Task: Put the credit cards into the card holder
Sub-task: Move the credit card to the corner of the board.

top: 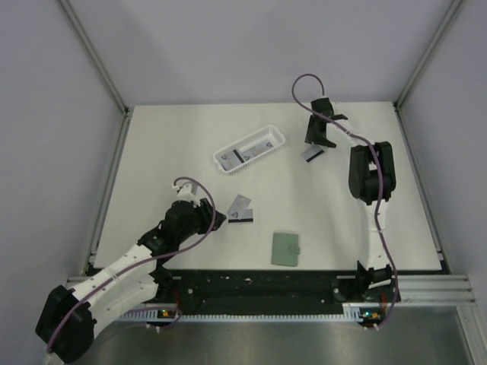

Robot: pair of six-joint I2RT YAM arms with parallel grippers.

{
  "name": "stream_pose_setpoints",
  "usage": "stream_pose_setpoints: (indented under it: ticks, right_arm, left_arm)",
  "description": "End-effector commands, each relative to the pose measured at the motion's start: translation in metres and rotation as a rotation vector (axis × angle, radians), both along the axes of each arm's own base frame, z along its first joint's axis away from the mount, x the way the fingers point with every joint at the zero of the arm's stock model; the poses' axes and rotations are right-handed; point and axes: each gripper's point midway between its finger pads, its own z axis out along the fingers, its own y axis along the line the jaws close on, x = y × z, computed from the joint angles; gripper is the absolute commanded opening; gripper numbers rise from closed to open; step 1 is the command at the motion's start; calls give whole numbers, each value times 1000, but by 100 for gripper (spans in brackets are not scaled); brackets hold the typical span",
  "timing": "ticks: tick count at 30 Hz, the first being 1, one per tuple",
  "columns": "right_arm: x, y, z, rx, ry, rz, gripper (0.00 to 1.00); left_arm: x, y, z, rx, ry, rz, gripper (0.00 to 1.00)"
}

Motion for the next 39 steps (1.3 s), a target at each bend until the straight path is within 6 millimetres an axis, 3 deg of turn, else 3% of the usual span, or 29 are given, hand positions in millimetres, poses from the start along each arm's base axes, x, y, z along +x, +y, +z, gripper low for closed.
stream_pose_setpoints:
  ticks: [1, 12, 21, 25, 27, 36, 39]
  right_arm:
    - [13, 6, 9, 32, -25, 23, 65]
    - [-2, 8, -11, 32, 90, 29, 56]
    - [-32, 14, -30, -24, 207, 44, 56]
    - [-43, 20, -24, -80, 204, 47, 63]
    - [-44, 26, -17, -79, 185, 59, 61]
    - [-70, 41, -38, -15, 263, 72, 56]
    - [-81, 44, -37, -29, 261, 80, 55]
  left_arm:
    - [5, -2, 10, -10, -31, -7, 45]
    - [2, -1, 12, -19, -40, -5, 44]
    - [0, 0, 12, -33, -45, -8, 43]
    - [-2, 1, 13, -40, -52, -6, 43]
    - [-5, 2, 13, -43, -53, -7, 43]
    - [-13, 8, 16, -56, -69, -3, 42]
    - [-14, 9, 16, -55, -73, -6, 42]
